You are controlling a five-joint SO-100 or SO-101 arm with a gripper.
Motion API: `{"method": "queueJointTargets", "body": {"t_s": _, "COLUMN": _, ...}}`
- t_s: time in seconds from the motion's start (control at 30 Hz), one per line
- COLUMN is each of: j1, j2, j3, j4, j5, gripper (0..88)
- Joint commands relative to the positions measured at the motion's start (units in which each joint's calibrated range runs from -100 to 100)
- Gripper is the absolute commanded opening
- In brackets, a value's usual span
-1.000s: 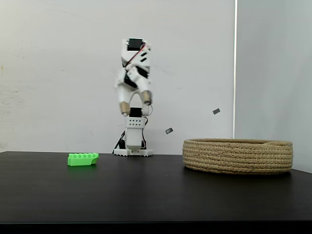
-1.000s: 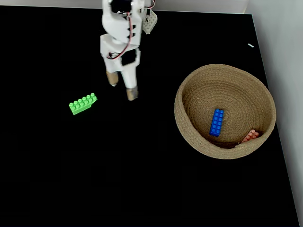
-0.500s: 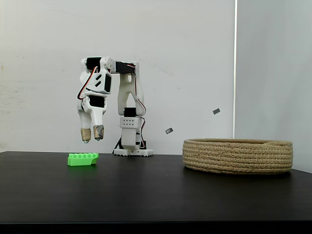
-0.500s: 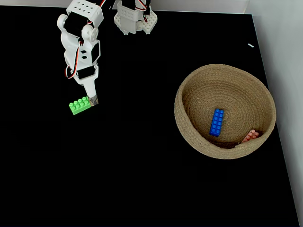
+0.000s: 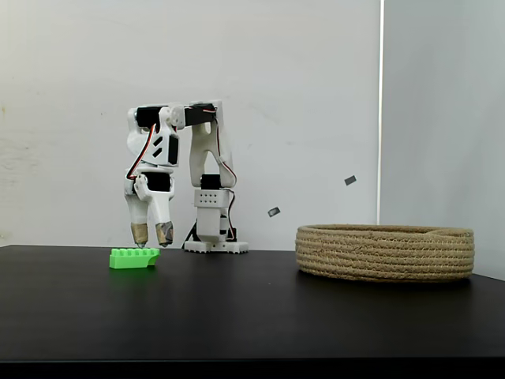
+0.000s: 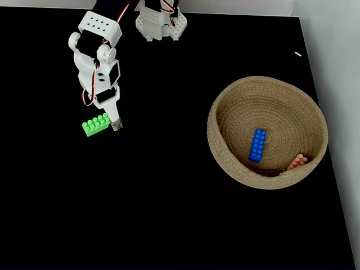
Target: Place the lego blocks in the tray
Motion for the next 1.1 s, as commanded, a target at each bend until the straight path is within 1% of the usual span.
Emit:
{"method": "queueJointTargets", "body": {"t_s": 0.0, "j1": 1.18, "j2": -0.41, "j3": -4.71, "j4": -0.66, "j5": 1.12, "gripper": 29.9}}
{"method": "queueJointTargets", "body": {"t_s": 0.23, "j1": 2.34, "j2": 2.09, "j3": -5.53, "j4": -2.16, "j5": 3.91, "gripper": 29.5}}
{"method": "queueJointTargets", "body": {"t_s": 0.4, "j1": 2.09, "j2": 3.98, "j3": -6.44, "j4": -3.66, "j5": 4.79, "gripper": 28.5}}
{"method": "queueJointTargets", "body": {"t_s": 0.5, "j1": 1.43, "j2": 4.92, "j3": -6.63, "j4": -3.99, "j5": 4.93, "gripper": 25.7}}
{"method": "queueJointTargets", "body": {"t_s": 0.67, "j1": 0.11, "j2": 6.21, "j3": -6.26, "j4": -5.16, "j5": 4.25, "gripper": 17.2}}
{"method": "queueJointTargets", "body": {"t_s": 0.8, "j1": -0.71, "j2": 7.07, "j3": -5.07, "j4": -7.57, "j5": 3.17, "gripper": 0.3}}
{"method": "queueJointTargets", "body": {"t_s": 0.93, "j1": -1.04, "j2": 6.99, "j3": -4.71, "j4": -8.15, "j5": 2.88, "gripper": 0.0}}
{"method": "queueJointTargets", "body": {"t_s": 1.07, "j1": -0.80, "j2": 1.83, "j3": -5.07, "j4": -7.07, "j5": 3.52, "gripper": 0.0}}
